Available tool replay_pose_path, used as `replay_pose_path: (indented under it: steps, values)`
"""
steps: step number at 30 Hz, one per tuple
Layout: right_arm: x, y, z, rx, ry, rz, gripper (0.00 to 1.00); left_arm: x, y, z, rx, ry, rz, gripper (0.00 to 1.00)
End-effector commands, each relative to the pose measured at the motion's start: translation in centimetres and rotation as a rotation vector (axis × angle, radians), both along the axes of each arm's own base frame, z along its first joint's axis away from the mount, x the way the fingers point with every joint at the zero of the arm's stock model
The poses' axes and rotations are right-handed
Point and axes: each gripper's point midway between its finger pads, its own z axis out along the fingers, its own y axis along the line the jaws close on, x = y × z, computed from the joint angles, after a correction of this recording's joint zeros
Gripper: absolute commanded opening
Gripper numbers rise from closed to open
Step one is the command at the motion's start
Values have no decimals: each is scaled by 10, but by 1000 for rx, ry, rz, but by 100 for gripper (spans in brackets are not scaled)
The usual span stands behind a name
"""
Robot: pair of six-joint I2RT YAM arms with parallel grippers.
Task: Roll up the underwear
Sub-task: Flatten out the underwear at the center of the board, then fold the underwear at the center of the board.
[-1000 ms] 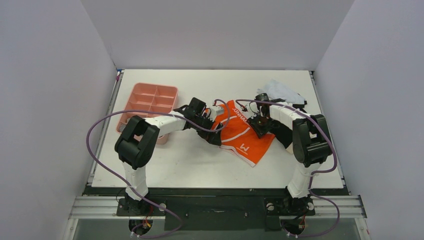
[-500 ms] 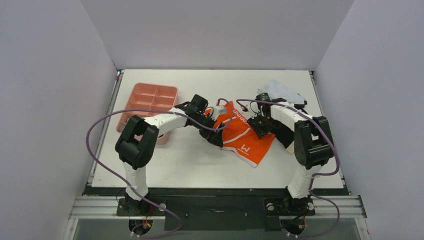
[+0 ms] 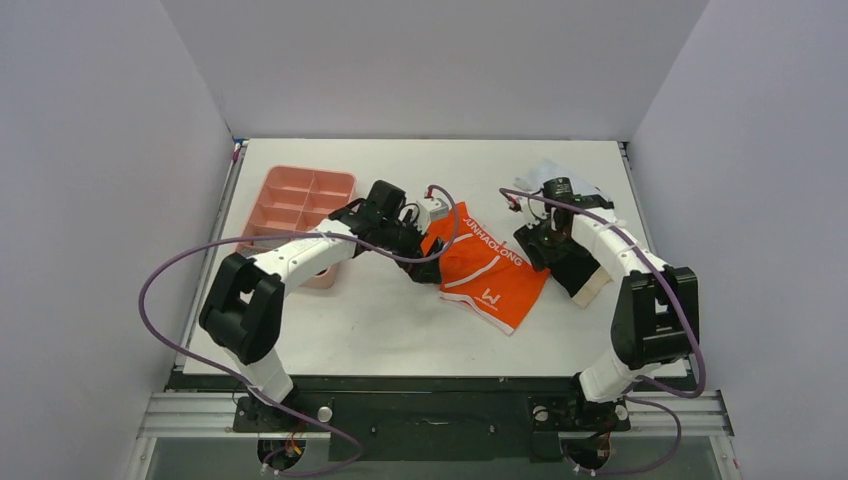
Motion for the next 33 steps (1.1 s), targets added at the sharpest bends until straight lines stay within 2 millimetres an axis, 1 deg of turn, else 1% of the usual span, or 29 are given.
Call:
replay_pose_path:
  steps: [1,3,6,8,12,18,21,24,25,26,27,28,29,30,31,32,33]
  values:
    - [-23,-21,-2,-38,33,-23,50,11,10,21,6,-144,19,97]
    - [-26,-24,-6,-30,42,-57,49,11,13,26,10,-170,28,97]
    - [-27,-28,-14,-9,59,-114,47,11,15,25,16,-177,34,97]
    - [-26,-27,-20,21,79,-145,46,10,15,24,16,-176,37,97]
    - [-21,-22,-30,80,123,-186,46,10,16,20,16,-167,42,97]
    - [-9,-18,-42,149,155,-250,45,8,14,19,14,-167,43,97]
    - [-5,-17,-46,167,167,-269,44,8,12,20,17,-187,41,97]
    - [1,-15,-46,180,161,-280,43,5,8,19,40,-224,26,97]
    - [2,-14,-47,188,165,-282,43,1,4,20,43,-237,13,97]
    - [3,-13,-47,196,165,-285,42,1,2,19,56,-261,11,97]
    - [3,-11,-48,208,172,-285,40,-5,-3,19,60,-277,-7,97]
    - [3,-10,-48,215,174,-286,36,-4,-5,18,80,-305,-7,97]
    - [3,-7,-48,230,180,-283,28,-13,-13,18,85,-324,-36,97]
    - [2,-6,-49,236,185,-282,23,-11,-16,17,108,-360,-37,97]
    - [0,-3,-48,253,189,-277,15,-22,-27,17,112,-383,-73,97]
    - [-2,-2,-49,259,198,-275,12,-21,-30,14,143,-422,-77,97]
    - [-4,0,-48,270,199,-271,6,-35,-46,16,144,-451,-122,97]
